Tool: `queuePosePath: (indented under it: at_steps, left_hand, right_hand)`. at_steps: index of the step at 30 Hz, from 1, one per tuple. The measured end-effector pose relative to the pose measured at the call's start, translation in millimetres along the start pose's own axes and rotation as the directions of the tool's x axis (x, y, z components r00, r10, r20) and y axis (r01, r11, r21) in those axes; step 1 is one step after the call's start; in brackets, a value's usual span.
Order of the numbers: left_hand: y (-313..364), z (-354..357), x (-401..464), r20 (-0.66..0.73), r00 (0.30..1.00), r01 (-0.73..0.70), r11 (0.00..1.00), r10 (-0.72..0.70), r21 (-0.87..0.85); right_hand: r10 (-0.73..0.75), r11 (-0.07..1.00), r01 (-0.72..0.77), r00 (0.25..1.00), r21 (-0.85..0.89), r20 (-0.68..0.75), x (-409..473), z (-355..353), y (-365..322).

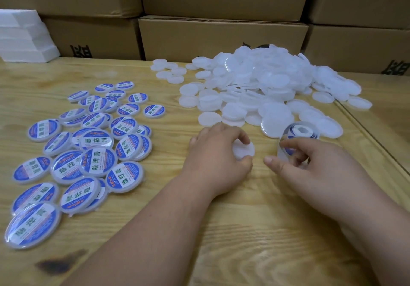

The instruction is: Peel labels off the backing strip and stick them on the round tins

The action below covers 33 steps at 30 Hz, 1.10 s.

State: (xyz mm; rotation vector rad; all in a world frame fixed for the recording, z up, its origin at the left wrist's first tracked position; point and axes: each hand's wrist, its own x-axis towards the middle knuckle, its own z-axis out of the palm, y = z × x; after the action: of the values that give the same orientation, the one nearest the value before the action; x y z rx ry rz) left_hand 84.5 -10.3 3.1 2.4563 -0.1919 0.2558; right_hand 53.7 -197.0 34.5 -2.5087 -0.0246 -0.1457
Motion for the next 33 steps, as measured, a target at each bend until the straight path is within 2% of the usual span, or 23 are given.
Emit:
queuePosePath:
  at_steps: [3, 9, 15, 19, 25, 28, 33]
  left_hand:
    - [4, -2, -3, 0.004, 1.0, 0.006, 0.989, -0.006, -0.146]
    - [5, -4, -2, -0.051, 0.999, -0.011, 0.992, 0.004, -0.125]
    - [6, -3, -3, -0.046, 0.999, -0.009, 0.97, -0.002, -0.241]
    - [4, -1, -3, -0.125, 0.991, -0.081, 0.95, 0.045, -0.3]
    - [8, -2, -3, -0.211, 0.975, -0.153, 0.906, 0.073, -0.394]
    - [6, -1, -3, -0.191, 0.981, -0.123, 0.894, 0.042, -0.431]
    - [9, -1, -3, -0.154, 0.986, -0.132, 0.877, 0.068, -0.462]
  right_hand:
    - [-0.009, 0.997, 0.013, 0.998, -0.074, 0.064, -3, 2, 0]
    - [0.021, 1.0, -0.022, 0.999, 0.017, 0.043, -3, -6, 2]
    - [0.048, 0.998, -0.047, 0.999, 0.036, -0.023, -1, -9, 3]
    - [0.059, 0.994, -0.057, 0.998, 0.091, -0.023, 0, -6, 3]
    - [-0.047, 0.98, 0.031, 0.996, 0.196, 0.077, -3, -6, 0]
    - [-0.131, 0.964, 0.101, 0.985, 0.247, 0.108, -4, -4, 3]
    - [-0.182, 0.975, 0.166, 0.978, 0.146, 0.102, -5, -1, 5]
